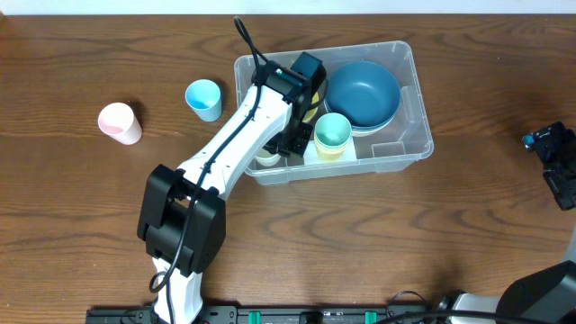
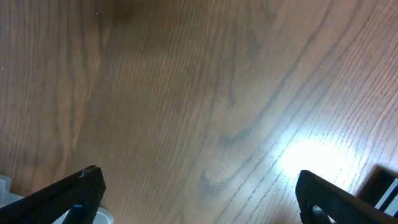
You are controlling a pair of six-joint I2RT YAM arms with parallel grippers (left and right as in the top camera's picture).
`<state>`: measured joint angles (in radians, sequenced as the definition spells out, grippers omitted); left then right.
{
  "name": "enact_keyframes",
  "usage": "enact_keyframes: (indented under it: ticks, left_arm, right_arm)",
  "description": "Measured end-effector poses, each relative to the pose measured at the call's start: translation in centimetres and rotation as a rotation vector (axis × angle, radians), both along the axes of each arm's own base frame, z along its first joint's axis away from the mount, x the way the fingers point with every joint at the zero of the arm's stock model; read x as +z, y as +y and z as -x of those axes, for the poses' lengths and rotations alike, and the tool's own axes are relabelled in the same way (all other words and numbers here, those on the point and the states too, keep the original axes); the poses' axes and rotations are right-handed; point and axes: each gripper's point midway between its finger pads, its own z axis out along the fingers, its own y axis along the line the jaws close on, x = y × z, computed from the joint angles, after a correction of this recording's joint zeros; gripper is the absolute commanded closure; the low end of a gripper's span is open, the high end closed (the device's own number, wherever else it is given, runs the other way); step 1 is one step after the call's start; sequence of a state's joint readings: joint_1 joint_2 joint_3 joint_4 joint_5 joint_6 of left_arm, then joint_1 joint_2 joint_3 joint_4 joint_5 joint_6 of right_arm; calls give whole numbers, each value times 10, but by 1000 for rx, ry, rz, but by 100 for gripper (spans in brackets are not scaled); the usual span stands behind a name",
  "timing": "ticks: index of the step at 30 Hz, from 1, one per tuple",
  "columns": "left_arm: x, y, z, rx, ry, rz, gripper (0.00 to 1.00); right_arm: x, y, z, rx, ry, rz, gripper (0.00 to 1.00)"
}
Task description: Pack container
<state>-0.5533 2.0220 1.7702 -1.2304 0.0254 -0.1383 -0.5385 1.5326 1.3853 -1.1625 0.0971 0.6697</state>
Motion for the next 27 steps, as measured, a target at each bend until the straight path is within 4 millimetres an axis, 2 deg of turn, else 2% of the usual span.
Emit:
enact_keyframes:
  ticks: [9,20,27]
  left_arm:
    - [-3,-4,-4,24,-16,18,94]
    - [-25,-4,2,100,6,29,94]
    - [-26,-6,0,143,-3,37,94]
  right_arm:
    - [0,0,0,0,0,0,1]
    - [0,0,0,0,0,0,1]
    - [0,0,0,0,0,0,1]
